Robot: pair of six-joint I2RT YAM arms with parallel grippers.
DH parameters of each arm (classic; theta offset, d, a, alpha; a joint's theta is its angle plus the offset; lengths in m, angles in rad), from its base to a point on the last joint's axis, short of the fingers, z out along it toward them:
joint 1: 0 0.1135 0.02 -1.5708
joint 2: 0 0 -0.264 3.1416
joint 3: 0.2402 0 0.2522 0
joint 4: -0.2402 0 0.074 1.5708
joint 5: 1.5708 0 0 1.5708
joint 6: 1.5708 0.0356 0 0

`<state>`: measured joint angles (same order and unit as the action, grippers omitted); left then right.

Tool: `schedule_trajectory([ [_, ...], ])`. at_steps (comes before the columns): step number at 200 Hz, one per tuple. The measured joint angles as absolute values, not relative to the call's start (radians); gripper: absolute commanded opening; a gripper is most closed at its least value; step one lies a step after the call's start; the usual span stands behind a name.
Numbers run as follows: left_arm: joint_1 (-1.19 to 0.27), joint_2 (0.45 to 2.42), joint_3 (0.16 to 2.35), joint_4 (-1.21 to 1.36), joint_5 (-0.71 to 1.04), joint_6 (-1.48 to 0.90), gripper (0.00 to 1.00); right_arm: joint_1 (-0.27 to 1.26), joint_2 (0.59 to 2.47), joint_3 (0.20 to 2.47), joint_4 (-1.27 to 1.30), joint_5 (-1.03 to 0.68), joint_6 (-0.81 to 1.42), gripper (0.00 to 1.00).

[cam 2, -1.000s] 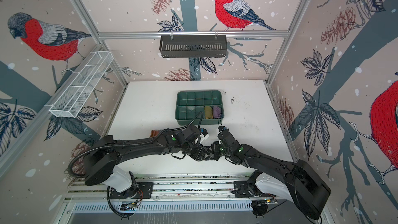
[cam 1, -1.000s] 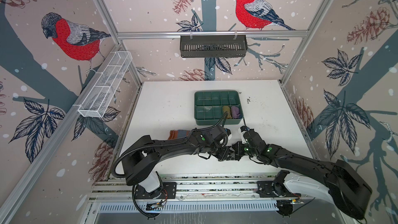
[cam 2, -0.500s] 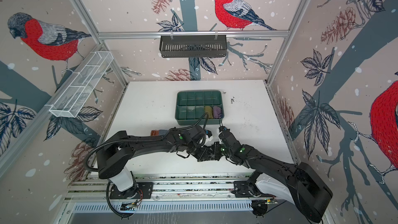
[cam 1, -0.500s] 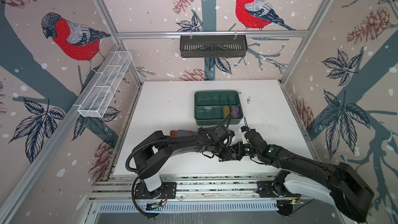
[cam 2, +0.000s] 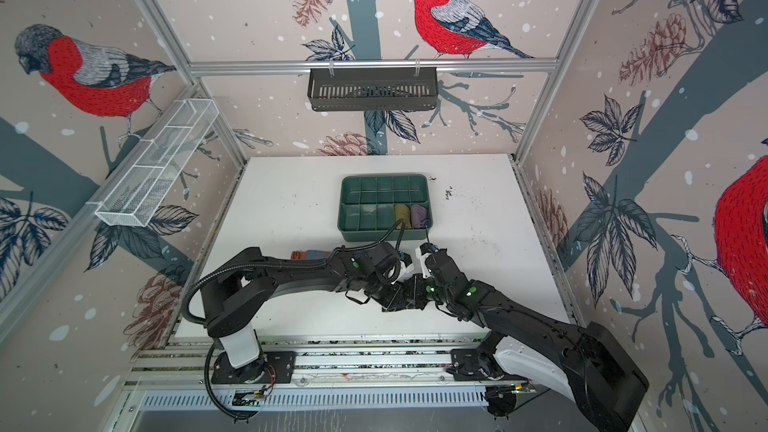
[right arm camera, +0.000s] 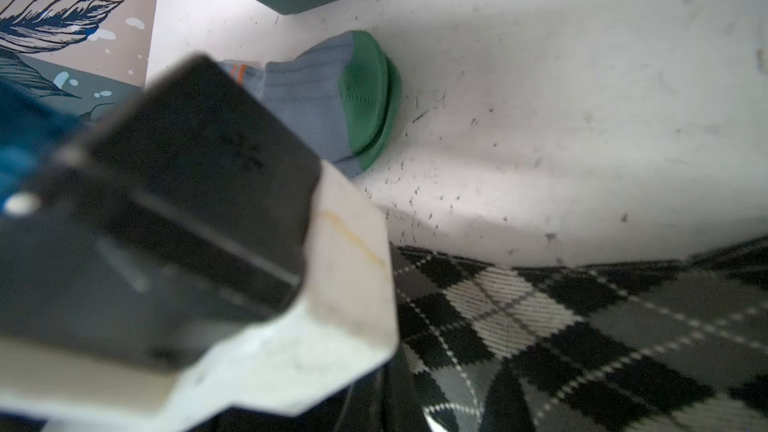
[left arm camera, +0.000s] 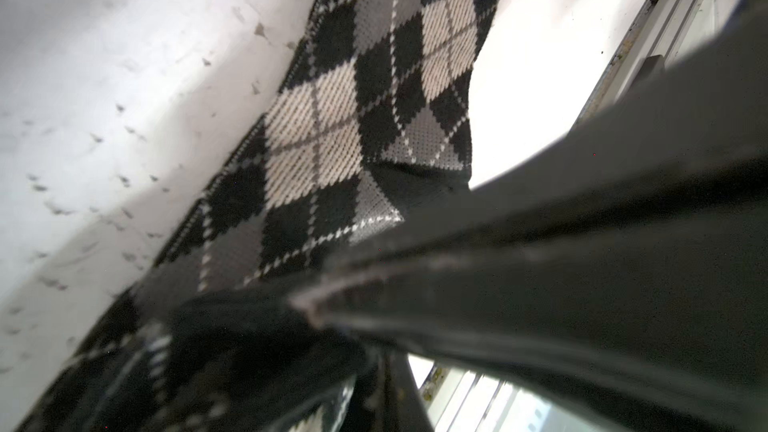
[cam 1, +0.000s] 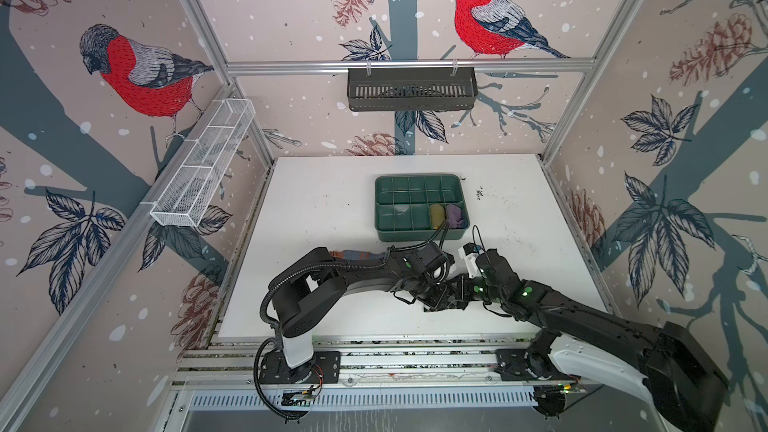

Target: Roll the socks

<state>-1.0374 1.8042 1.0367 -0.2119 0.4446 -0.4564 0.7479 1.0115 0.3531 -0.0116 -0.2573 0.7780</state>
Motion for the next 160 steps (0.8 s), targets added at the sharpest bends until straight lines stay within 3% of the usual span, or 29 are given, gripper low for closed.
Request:
schedule_trajectory([
  [42, -1.019, 1.802, 1.009, -0.161, 0.469, -0.472, 0.12, 0.748, 1.022, 0.339, 0.009, -0.284, 0.779, 0.06],
  [160, -0.992, 1.811, 0.922, -0.014, 0.542, -0.517, 0.13, 0.749, 1.038, 0.325, 0.076, -0.317, 0.786, 0.07],
])
